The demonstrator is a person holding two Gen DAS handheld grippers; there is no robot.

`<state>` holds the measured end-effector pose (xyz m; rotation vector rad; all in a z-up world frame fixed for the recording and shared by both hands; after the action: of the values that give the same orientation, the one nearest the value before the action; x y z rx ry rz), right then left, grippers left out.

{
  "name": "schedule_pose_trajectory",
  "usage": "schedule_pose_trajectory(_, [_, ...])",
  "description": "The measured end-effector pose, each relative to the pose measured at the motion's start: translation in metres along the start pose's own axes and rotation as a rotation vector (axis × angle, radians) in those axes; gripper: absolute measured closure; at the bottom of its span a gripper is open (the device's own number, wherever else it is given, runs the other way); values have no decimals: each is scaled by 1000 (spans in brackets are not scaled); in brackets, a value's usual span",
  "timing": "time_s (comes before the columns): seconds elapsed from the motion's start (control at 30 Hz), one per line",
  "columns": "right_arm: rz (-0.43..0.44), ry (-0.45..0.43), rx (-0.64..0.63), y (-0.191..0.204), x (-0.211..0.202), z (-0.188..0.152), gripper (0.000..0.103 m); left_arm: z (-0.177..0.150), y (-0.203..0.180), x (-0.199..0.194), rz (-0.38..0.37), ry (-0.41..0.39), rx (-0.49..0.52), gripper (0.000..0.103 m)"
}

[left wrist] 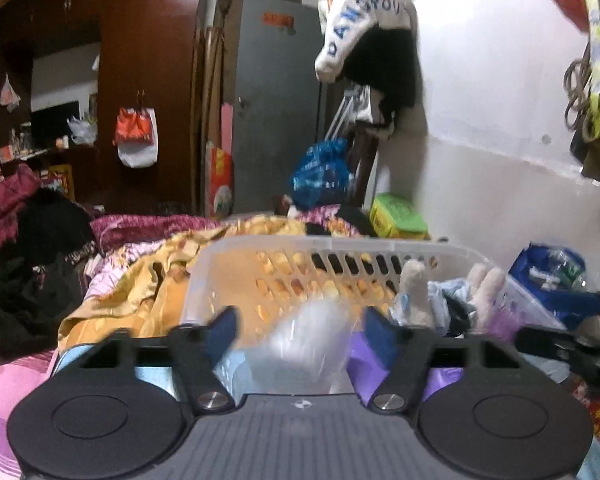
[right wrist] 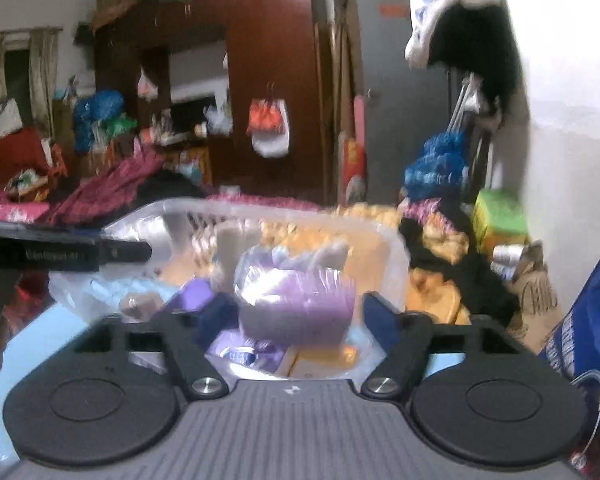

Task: Organize objects
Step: 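Lower the roll and pink box into the basket and open both grippers, then grasp the white-and-orange medicine box with both grippers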

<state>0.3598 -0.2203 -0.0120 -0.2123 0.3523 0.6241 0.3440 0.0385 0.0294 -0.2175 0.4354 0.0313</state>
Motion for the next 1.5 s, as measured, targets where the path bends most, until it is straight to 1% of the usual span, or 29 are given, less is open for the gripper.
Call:
schedule_pose_trajectory(0.03, [-18,-20,-2,-1,-6,2,0,0,1,-8,-6,-13,2,18])
schedule_pose_trajectory(0.1, [-54,-47,-16,-1,-24,0,0,-4,4,-31,-25,-39,13,17])
schedule_pose_trajectory(0.17, [-42,-60,-18,-1,-42,-10,0,-15,8,-53,-49,-37,32,15])
schedule_pose_trajectory(0.27, [37,-54,13,0,-67,-46,0,-53,20,-88,-74,-21,84,14])
schedule_pose_trajectory(0.33, [87,-31,54,2,-76,-74,0,-80,30,-103,-77,2,78,14])
schedule_pose_trajectory(0.43, [131,10,130,7,-86,-116,0,-119,40,-114,-104,48,55,14])
schedule_pose_trajectory(0.5, [166,7,148,13,-90,-133,0,-138,40,-118,-122,76,72,14])
schedule_pose_trajectory(0.53, [182,10,147,16,-90,-137,0,-145,40,-120,-123,74,72,14])
schedule_pose_trajectory(0.63, [202,19,122,24,-84,-138,0,-153,33,-118,-146,82,79,14])
schedule_pose_trajectory(0.77, [220,-4,100,31,-70,-120,0,-150,17,-98,-167,113,91,14])
schedule_pose_trajectory(0.9, [219,62,58,35,-42,-109,1,-148,-3,-71,-175,161,124,16])
schedule_pose_trajectory(0.93, [215,78,36,35,-35,-107,3,-150,-5,-65,-178,172,133,17])
schedule_pose_trajectory(1.0, [229,118,-32,39,-24,-109,16,-153,-8,-55,-176,200,137,20])
schedule_pose_trajectory(1.1, [224,166,-110,46,-16,-114,25,-154,-13,-49,-183,214,159,22])
schedule_pose_trajectory(1.13, [245,184,-121,49,-14,-115,28,-155,-16,-46,-182,218,174,22])
schedule_pose_trajectory(1.2, [278,193,-150,56,-13,-115,30,-156,-20,-40,-174,227,201,23])
schedule_pose_trajectory(1.23, [267,184,-169,57,-13,-114,30,-157,-21,-37,-176,233,206,23])
schedule_pose_trajectory(1.27, [256,172,-186,58,-13,-113,29,-157,-23,-35,-182,236,206,27])
schedule_pose_trajectory(1.33, [278,179,-196,61,-10,-113,32,-157,-25,-33,-186,228,206,31])
schedule_pose_trajectory(1.37, [289,187,-196,63,-8,-113,37,-157,-27,-33,-192,224,212,39])
schedule_pose_trajectory(1.4, [287,187,-201,64,-8,-113,42,-156,-27,-33,-182,220,219,40])
schedule_pose_trajectory(1.5, [281,176,-201,63,-12,-112,45,-155,-27,-36,-194,206,216,42])
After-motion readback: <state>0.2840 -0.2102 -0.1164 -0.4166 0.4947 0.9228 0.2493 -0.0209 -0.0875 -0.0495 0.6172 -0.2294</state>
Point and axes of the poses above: each gripper's, at about its wrist camera, not at the fingertips, and x roughly the way its jaws point, y to its left, z to its top, the point moved 7 cm from there along x, roughly the way its jaws point, and after that the axes turned 8 degrees about -x, right-handed, at the moved point
